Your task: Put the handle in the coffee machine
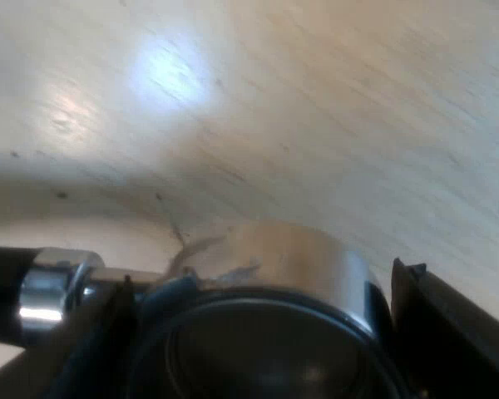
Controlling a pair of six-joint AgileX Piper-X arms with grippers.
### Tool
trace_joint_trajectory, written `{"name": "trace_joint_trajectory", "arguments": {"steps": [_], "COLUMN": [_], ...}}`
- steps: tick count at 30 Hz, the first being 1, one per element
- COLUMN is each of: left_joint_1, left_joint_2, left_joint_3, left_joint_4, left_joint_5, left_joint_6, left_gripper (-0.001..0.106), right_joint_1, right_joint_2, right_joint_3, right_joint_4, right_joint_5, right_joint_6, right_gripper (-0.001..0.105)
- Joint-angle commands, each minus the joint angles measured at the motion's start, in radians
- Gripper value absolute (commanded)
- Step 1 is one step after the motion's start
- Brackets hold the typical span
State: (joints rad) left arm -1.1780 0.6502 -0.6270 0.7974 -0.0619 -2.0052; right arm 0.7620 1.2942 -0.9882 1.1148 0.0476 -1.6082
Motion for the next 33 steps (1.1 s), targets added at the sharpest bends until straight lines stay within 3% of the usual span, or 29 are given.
{"name": "trace_joint_trajectory", "arguments": {"steps": [1, 10, 13, 15, 18, 20, 25, 33], "left_joint_1": [-0.005, -0.005, -0.005, -0.005, -0.004, 0.004, 0.053, 0.171], "left_joint_2": [0.002, 0.002, 0.002, 0.002, 0.002, 0.002, 0.002, 0.002], "left_joint_3": [-0.007, -0.007, -0.007, -0.007, -0.007, -0.007, -0.004, 0.054], "left_joint_4": [-0.019, -0.019, 0.019, 0.07, 0.124, 0.133, 0.133, 0.111], "left_joint_5": [-0.009, -0.009, 0.017, 0.062, 0.097, 0.097, 0.097, 0.128], "left_joint_6": [-0.009, -0.009, 0.091, 0.25, 0.4, 0.438, 0.451, 0.587], "left_gripper": [0.089, 0.089, 0.089, 0.089, 0.089, 0.089, 0.089, 0.089], "right_joint_1": [-0.003, -0.003, -0.003, -0.003, -0.003, -0.003, -0.003, -0.003], "right_joint_2": [-0.013, -0.013, -0.013, -0.013, -0.013, -0.013, -0.013, -0.013], "right_joint_3": [-0.026, -0.055, -0.055, -0.055, -0.055, -0.059, -0.073, -0.108], "right_joint_4": [0.035, 0.045, 0.05, 0.067, 0.078, 0.083, 0.081, 0.081], "right_joint_5": [0.021, 0.023, 0.023, 0.023, 0.018, 0.013, -0.031, -0.068], "right_joint_6": [0.031, 0.08, 0.087, 0.087, 0.087, 0.087, 0.087, 0.087], "right_gripper": [0.0, 0.0, 0.0, 0.0, 0.0, 0.0, 0.0, 0.0]}}
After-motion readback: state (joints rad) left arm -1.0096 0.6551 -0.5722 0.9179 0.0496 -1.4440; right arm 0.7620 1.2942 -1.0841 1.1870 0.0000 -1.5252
